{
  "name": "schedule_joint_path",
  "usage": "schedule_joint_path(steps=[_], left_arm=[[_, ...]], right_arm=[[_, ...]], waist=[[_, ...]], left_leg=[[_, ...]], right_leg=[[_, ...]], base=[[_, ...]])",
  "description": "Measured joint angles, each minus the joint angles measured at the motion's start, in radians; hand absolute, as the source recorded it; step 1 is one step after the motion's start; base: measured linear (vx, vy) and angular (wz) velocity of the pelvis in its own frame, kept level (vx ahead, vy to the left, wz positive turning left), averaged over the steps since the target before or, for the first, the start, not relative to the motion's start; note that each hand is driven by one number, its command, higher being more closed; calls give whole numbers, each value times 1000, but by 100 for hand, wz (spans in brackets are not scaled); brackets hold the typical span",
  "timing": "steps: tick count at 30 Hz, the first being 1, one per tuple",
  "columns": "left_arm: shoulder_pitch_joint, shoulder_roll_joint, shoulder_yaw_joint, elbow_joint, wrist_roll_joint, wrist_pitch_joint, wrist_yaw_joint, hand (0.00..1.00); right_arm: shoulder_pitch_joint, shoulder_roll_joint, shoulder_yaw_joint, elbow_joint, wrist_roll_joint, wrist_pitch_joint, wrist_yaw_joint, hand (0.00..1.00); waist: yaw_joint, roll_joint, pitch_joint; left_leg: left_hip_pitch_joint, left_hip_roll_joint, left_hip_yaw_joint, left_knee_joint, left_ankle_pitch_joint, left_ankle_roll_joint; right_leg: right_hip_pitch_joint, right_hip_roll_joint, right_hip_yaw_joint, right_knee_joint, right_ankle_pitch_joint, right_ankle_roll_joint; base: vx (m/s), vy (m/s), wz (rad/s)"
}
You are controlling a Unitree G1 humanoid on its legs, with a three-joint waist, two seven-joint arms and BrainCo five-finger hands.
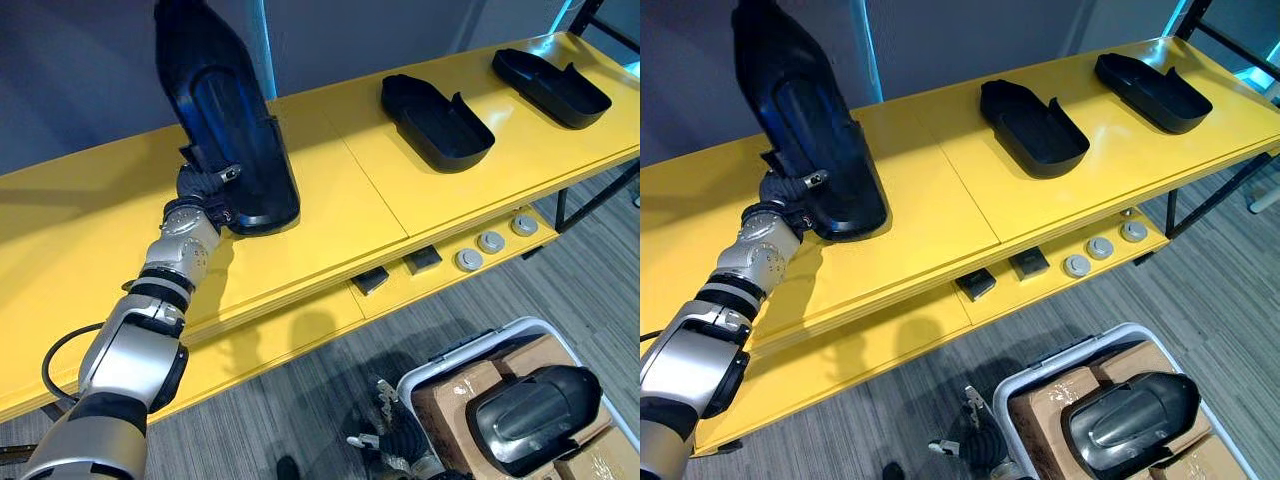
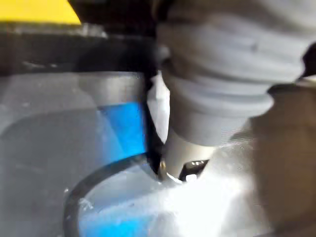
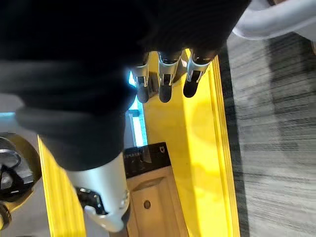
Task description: Walk over and take plastic housings, then place them on the shelf
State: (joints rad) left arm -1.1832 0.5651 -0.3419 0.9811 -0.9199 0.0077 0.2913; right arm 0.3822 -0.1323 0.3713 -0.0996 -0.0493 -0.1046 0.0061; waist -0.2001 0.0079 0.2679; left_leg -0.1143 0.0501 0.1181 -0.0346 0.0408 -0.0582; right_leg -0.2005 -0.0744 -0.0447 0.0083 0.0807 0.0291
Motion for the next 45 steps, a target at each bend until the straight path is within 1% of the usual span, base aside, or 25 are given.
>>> schedule_joint_path(steps=[1,2,4,8,14,17,23,29,31,34,36,38,40,41,42,44,45], left_arm=[[0,0,0,3,0,6,4,0],[0,0,0,15,0,22,11,0],[-4,2,4,21,2,22,24,0],[-6,2,5,21,4,28,28,0],[-24,3,5,21,45,32,29,0],[-29,4,4,22,81,43,25,0],[-33,12,2,33,147,56,-10,0],[-34,16,1,34,151,77,-12,0],[-34,15,2,35,174,84,-13,0],[-33,11,21,39,255,86,-14,0],[-33,3,83,40,342,88,-8,0],[-33,-8,106,35,375,87,-5,0],[-28,-13,123,6,377,85,-5,0],[-26,-14,138,-20,395,80,-6,0],[-22,-17,159,-33,424,73,-5,0],[-3,-23,165,-62,480,68,8,0],[46,-37,194,-158,525,66,24,0]], right_arm=[[0,-1,2,0,0,1,0,0],[-1,-1,4,0,0,3,0,0],[0,-4,3,0,0,4,-2,0],[-1,-19,4,0,-1,4,-6,0],[-2,-19,4,0,-1,4,-9,0],[-2,-19,4,0,-1,4,-14,0],[-2,-19,4,0,-1,4,-14,0],[-19,-19,4,23,-1,4,-14,0],[-30,-19,4,41,-1,4,-13,0],[-31,-20,4,42,-1,4,-2,0],[-37,-20,4,44,-1,4,8,0],[-37,-20,4,50,-1,4,16,0],[-38,-20,3,59,0,4,18,0],[-45,-20,3,69,0,4,22,0],[-59,-20,3,87,0,4,27,0],[-71,-19,1,100,0,4,32,0],[-73,-17,-1,108,1,3,35,0]], waist=[[-1,0,2],[-2,-1,6],[-1,-2,9],[0,-2,10],[0,-3,21],[-1,-3,22],[-1,-3,23],[-1,-2,23],[-1,-2,23],[0,-2,23],[6,-2,22],[8,-2,21],[18,0,14],[24,-1,7],[24,0,-2],[26,0,-21],[28,2,-40]], left_leg=[[0,0,-1,-2,2,0],[0,0,-1,-5,4,1],[-3,0,-2,-10,8,1],[-4,-1,-4,-15,14,1],[-8,-1,-3,-32,28,2],[-8,0,-3,-34,28,2],[-7,-1,-2,-35,28,2],[9,-1,-3,-35,28,2],[19,-1,-6,-35,28,2],[40,0,-14,-35,28,2],[50,0,-18,-35,28,2],[60,0,-30,-35,28,2],[66,0,-38,-36,28,2],[67,0,-39,-36,29,2],[69,0,-45,-36,29,1],[79,-1,-53,-36,29,1],[82,-1,-61,-36,29,1]], right_leg=[[-1,0,-1,0,1,0],[-2,0,-1,0,3,0],[-5,0,-1,-4,8,-1],[-6,1,-2,-9,14,0],[-6,3,-3,-33,34,-1],[-7,3,-3,-35,36,0],[-7,3,-2,-35,36,1],[11,3,-3,-38,36,1],[26,3,-7,-44,36,1],[59,2,-24,-56,36,1],[72,2,-27,-60,37,1],[91,2,-37,-66,37,1],[102,2,-47,-68,36,1],[104,2,-48,-70,36,1],[111,2,-52,-72,36,1],[127,2,-59,-76,36,1],[137,1,-69,-83,36,1]], base=[[0,0,0],[0,0,0],[0,0,0],[0,0,0],[0,0,0],[0,0,0],[5,21,0],[13,35,1],[7,23,5],[9,24,10],[5,24,5],[8,21,16],[16,22,13],[12,24,8],[20,27,11],[21,18,13],[22,15,15]])
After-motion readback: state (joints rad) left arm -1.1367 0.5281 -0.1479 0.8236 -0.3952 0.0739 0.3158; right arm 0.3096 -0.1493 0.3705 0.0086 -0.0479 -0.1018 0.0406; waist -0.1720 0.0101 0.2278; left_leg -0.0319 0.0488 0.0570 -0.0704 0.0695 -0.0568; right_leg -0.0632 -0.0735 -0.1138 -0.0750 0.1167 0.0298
